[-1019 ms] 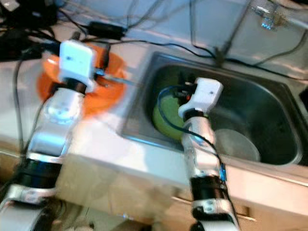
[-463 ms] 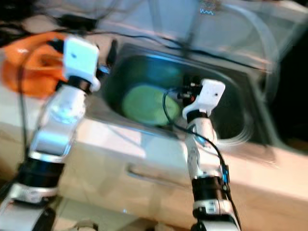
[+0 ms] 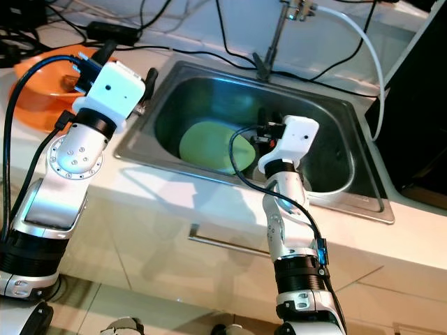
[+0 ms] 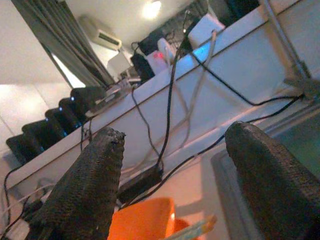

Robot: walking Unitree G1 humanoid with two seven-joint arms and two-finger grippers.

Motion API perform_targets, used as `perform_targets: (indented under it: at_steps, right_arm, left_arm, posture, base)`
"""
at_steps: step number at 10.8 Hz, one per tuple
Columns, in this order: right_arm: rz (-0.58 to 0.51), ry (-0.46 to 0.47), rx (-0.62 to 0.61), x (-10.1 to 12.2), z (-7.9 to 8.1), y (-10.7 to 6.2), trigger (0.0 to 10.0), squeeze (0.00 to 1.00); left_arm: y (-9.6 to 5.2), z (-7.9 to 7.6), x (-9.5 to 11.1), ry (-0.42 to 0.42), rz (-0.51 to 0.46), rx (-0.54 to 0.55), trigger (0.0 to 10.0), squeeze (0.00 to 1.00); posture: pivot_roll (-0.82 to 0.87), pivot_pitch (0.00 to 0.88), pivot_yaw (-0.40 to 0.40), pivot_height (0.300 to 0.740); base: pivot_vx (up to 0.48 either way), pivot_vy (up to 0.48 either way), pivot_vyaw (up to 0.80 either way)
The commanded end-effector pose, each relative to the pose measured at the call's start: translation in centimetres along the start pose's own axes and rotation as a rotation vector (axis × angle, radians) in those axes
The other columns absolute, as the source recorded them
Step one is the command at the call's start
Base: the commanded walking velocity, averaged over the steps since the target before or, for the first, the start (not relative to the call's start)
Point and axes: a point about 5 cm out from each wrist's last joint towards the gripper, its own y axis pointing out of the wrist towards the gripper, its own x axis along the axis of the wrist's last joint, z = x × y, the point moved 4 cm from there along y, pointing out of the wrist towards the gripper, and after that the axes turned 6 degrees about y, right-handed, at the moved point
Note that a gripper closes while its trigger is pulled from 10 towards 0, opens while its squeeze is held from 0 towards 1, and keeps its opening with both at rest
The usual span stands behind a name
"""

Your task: Kitchen organization

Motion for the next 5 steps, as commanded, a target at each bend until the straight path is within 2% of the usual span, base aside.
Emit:
perform_targets:
  at_steps: [1,2,4,5]
  right_arm:
    - [0.015,-0.021,-0.010,-0.06,-0.54,-0.04,10.0,0.00]
    - [0.017,-0.020,-0.011,-0.09,-0.55,-0.03,10.0,0.00]
    - [0.029,-0.017,-0.024,-0.35,-0.78,-0.07,10.0,0.00]
    - [0.030,-0.025,-0.024,-0.35,-0.77,-0.12,10.0,0.00]
  left_arm:
    - [0.05,-0.97,0.03,0.006,0.009,-0.039,10.0,0.00]
    - [0.04,-1.14,-0.04,0.009,0.015,-0.048,10.0,0.00]
    - [-0.08,-1.65,-0.22,0.006,0.026,-0.069,10.0,0.00]
    - [-0.09,-1.89,-0.20,0.001,0.026,-0.078,10.0,0.00]
  posture:
    - [0.10,0.084,-0.135,0.740]
    - [0.10,0.085,-0.140,0.740]
    - [0.09,0.084,-0.135,0.740]
    - [0.09,0.082,-0.131,0.740]
  base:
    - [0.000,0.000,0.63]
    - [0.000,0.000,0.63]
    - [0.000,0.000,0.00]
    - [0.000,0.000,0.47]
